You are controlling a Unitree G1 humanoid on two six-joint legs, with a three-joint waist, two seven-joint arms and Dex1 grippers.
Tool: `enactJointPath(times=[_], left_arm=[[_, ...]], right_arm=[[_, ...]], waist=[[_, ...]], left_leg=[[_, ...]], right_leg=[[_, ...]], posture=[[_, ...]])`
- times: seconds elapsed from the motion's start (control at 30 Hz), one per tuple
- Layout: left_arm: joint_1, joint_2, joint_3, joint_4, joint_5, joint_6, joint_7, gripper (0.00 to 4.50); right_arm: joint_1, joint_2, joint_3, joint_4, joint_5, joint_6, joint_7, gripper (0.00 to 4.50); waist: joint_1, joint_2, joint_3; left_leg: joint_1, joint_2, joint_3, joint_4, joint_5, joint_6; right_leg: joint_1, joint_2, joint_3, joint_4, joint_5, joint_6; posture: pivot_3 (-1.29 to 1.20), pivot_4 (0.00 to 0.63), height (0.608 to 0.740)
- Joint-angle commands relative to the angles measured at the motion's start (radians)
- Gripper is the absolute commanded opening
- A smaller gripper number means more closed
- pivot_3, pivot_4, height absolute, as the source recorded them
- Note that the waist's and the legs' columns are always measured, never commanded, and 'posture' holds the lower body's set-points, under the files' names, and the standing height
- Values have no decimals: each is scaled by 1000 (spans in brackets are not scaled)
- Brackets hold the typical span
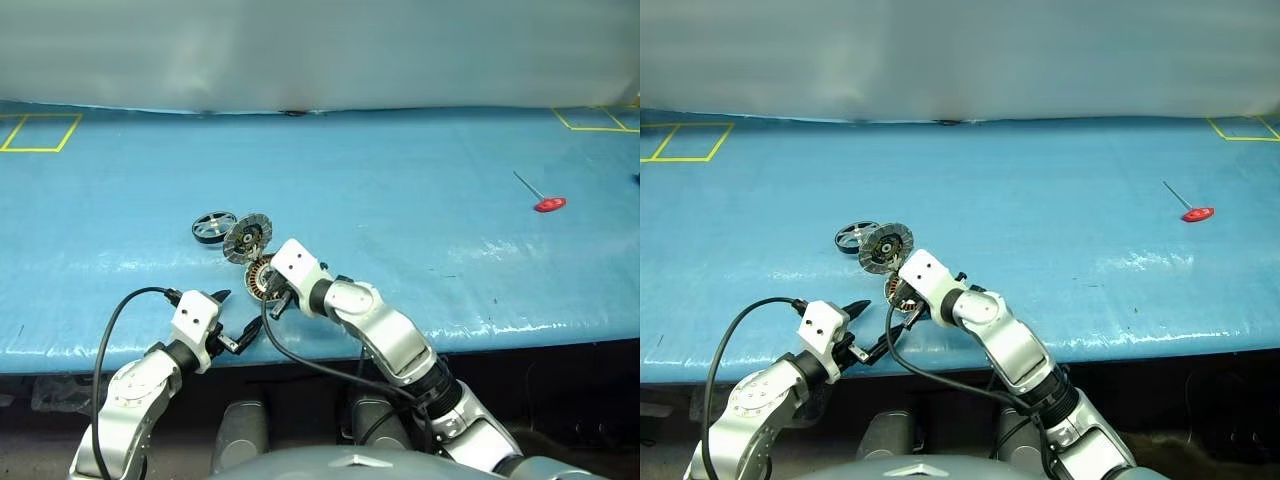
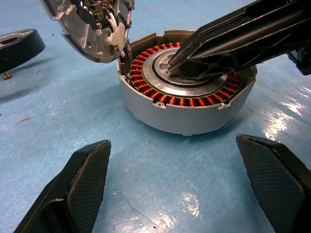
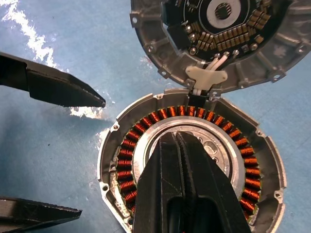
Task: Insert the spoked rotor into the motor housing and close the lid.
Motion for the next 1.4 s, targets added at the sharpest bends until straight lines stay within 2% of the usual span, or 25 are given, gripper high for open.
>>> enactJointPath(times=[0.03, 0.23, 0.47, 0.6, 0.73, 0.87, 1.4], left_arm=[[-1, -4, 7, -29, -7, -28, -6, 4500], [11, 11, 29, -43, -26, -26, -22, 4500], [75, 97, 148, -79, -83, -7, -85, 4500], [67, 111, 157, -92, -94, 17, -88, 4500], [54, 90, 111, -114, -86, 36, -77, 4500], [56, 80, 99, -118, -87, 39, -73, 4500], [56, 71, 70, -124, -84, 42, -59, 4500]], right_arm=[[-8, 14, -56, -120, 56, 29, 17, 51], [4, -38, -115, -259, 130, 108, 48, 51], [17, -120, -129, -292, 155, 84, 70, 51], [18, -103, -115, -216, 118, 46, 24, 51], [1, -60, -37, -121, 59, 13, -27, 51], [-14, -16, -12, -53, 39, -15, -41, 51], [-16, 22, -7, 60, 27, -63, -24, 51]], waist=[[1, 0, 0], [3, 0, 0], [-1, 0, 0], [0, 0, 1], [0, 0, 0], [-2, 0, 0], [0, 0, 0]], left_leg=[[0, 0, 0, 0, 0, 0], [0, 0, 0, 0, 0, 0], [0, 0, 0, -1, 0, 0], [0, 0, 0, -1, 0, 0], [0, 0, 0, -1, 0, 0], [-1, 0, 0, -1, 0, 0], [0, 0, 0, -1, 0, 0]], right_leg=[[0, 0, 0, 0, 0, 0], [0, 0, 0, 0, 0, 0], [-1, 0, 0, 0, -1, -1], [-1, 0, 0, 0, -1, -1], [-1, 0, 0, 0, -1, -1], [-1, 0, 0, 0, -1, -1], [-1, 0, 0, 0, -1, -1]], posture=[[0, 150, 740], [0, 150, 740], [0, 150, 740], [0, 150, 740], [0, 150, 740], [0, 150, 740], [0, 150, 740]])
